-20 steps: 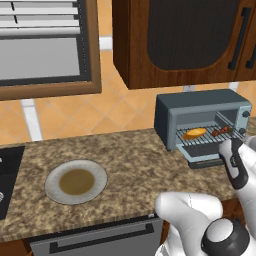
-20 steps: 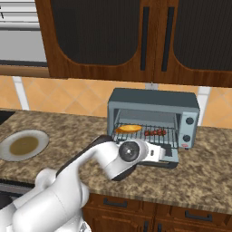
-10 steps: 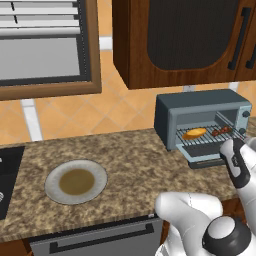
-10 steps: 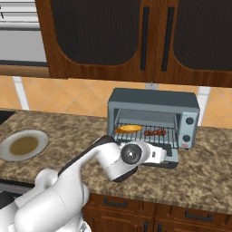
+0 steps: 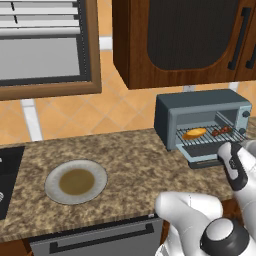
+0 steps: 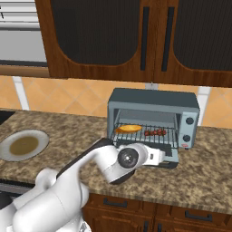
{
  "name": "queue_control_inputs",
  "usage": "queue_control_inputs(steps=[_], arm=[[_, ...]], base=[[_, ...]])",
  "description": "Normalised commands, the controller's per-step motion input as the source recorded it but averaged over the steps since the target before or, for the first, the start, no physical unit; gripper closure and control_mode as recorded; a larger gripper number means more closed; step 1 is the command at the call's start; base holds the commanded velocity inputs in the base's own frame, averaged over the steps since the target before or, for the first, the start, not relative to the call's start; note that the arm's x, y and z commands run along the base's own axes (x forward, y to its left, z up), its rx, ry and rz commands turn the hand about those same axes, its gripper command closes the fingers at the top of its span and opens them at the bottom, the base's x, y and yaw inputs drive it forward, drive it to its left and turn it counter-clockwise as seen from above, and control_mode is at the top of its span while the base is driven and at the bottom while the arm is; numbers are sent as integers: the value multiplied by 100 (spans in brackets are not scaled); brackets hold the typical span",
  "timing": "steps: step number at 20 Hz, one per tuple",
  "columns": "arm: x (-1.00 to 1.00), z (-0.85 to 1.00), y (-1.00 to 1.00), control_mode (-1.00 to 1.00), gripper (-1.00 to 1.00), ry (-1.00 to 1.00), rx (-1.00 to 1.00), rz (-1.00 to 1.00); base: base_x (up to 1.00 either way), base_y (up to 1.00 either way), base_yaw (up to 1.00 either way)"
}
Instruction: Pick up the kebab skewer and baguette bread, and place them inside the toaster oven. Close the toaster oven door and start by setting the timer.
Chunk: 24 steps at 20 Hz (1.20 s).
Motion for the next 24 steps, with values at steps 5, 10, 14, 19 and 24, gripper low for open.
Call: queue_control_inputs(steps=[5, 10, 14, 19, 24], arm=[[14, 0, 23, -100, -100, -1, -1, 0], [27, -1, 17, -100, -100, 0, 0, 4], [10, -12, -2, -100, -100, 0, 0, 23], [17, -4, -10, -100, -100, 0, 1, 23], [9, 0, -37, -100, -100, 0, 3, -2]], base=[[0, 0, 0], [0, 0, 0], [0, 0, 0], [0, 0, 0], [0, 0, 0]])
